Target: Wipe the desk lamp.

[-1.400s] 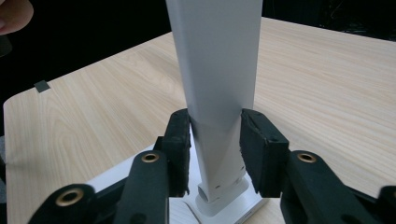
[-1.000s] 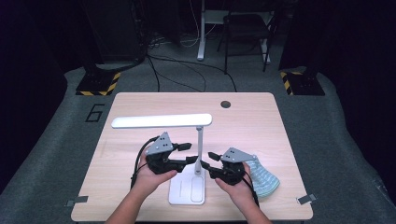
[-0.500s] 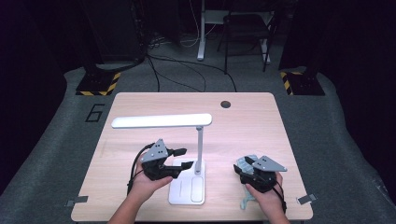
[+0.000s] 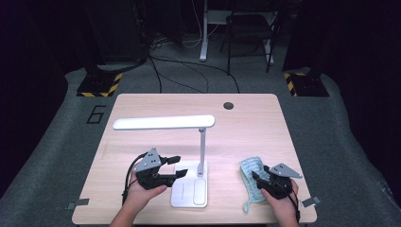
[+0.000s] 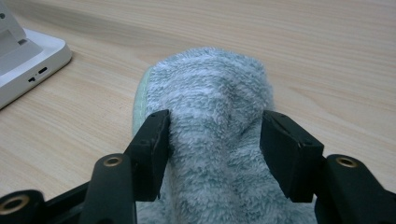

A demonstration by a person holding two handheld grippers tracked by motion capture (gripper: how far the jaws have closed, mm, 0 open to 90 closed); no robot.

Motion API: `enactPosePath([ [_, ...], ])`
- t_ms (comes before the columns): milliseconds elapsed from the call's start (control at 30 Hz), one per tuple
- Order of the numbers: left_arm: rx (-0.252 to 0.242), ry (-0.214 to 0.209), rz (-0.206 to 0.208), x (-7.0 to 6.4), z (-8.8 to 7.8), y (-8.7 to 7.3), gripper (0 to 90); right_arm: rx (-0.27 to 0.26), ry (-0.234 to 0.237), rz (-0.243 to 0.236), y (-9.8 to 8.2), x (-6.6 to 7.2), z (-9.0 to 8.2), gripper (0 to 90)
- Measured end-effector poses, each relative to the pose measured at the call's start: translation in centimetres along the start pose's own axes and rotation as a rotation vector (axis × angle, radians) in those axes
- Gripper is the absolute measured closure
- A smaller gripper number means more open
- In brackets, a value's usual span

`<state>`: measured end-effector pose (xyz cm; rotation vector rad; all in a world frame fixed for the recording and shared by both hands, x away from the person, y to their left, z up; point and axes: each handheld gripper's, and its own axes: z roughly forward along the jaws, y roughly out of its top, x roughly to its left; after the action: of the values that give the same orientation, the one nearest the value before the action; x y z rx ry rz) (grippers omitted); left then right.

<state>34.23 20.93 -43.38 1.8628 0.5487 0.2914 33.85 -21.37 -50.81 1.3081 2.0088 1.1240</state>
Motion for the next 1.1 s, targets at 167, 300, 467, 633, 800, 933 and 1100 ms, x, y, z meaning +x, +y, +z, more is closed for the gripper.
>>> enactPosePath([
  [167, 0.001, 0.026, 0.004, 0.0, -0.6, -0.8, 43.9, 0.017, 0.006, -0.017, -0.3, 0.0, 0.8, 42.9],
  [300, -0.015, 0.043, 0.019, 0.1, -1.0, -1.3, 43.8, 0.029, 0.012, -0.032, -0.3, 0.3, 1.0, 42.9],
  [467, -0.010, 0.046, 0.024, 0.2, -1.1, -2.0, 43.4, 0.021, 0.020, -0.019, -0.4, 0.1, 1.1, 42.9],
  [633, 0.017, 0.054, -0.002, 0.3, -1.2, -3.1, 42.3, 0.016, 0.035, -0.005, -0.6, -0.1, 1.2, 40.4],
  [800, 0.025, 0.057, -0.033, 0.6, -1.6, -3.7, 42.1, 0.028, 0.040, -0.011, -0.8, 0.0, 1.3, 38.6],
  [933, 0.023, 0.038, -0.038, 0.5, -1.8, -4.0, 41.1, 0.039, 0.040, -0.043, -0.9, 0.1, 1.4, 42.2],
  [1100, 0.028, 0.053, -0.032, 0.6, -1.7, -4.3, 43.5, 0.040, 0.043, -0.033, -1.0, 0.0, 1.4, 44.1],
])
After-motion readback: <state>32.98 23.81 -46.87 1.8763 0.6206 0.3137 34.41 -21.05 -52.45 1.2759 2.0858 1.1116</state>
